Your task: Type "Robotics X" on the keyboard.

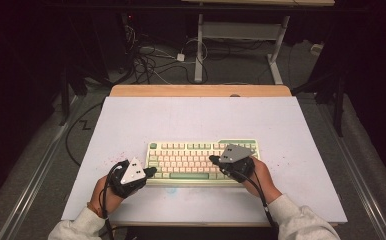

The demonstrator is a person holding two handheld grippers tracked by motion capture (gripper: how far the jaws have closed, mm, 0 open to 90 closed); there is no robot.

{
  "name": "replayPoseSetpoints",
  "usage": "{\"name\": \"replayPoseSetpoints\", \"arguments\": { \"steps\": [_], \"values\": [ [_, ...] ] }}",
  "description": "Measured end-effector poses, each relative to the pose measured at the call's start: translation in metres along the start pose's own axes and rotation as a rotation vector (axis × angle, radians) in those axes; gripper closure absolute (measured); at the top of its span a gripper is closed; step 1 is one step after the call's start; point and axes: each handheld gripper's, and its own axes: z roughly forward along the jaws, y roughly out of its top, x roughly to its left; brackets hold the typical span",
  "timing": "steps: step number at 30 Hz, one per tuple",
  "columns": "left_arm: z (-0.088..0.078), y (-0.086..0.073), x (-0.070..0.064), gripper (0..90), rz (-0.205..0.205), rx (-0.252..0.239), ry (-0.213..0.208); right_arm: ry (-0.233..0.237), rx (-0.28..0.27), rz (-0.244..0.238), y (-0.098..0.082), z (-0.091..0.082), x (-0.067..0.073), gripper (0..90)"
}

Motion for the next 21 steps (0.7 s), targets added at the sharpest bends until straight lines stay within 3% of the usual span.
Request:
{"name": "replayPoseSetpoints", "arguments": {
  "steps": [10, 21],
  "values": [
    [0.001, -0.001, 0.0, 86.3, 0.001, 0.008, -0.003, 0.009, 0.069, -0.006, 0.004, 0.027, -0.005, 90.0],
    [0.003, -0.001, 0.0, 86.2, 0.003, 0.012, -0.011, -0.004, 0.117, -0.012, 0.003, 0.037, -0.009, 90.0]
  ]
}}
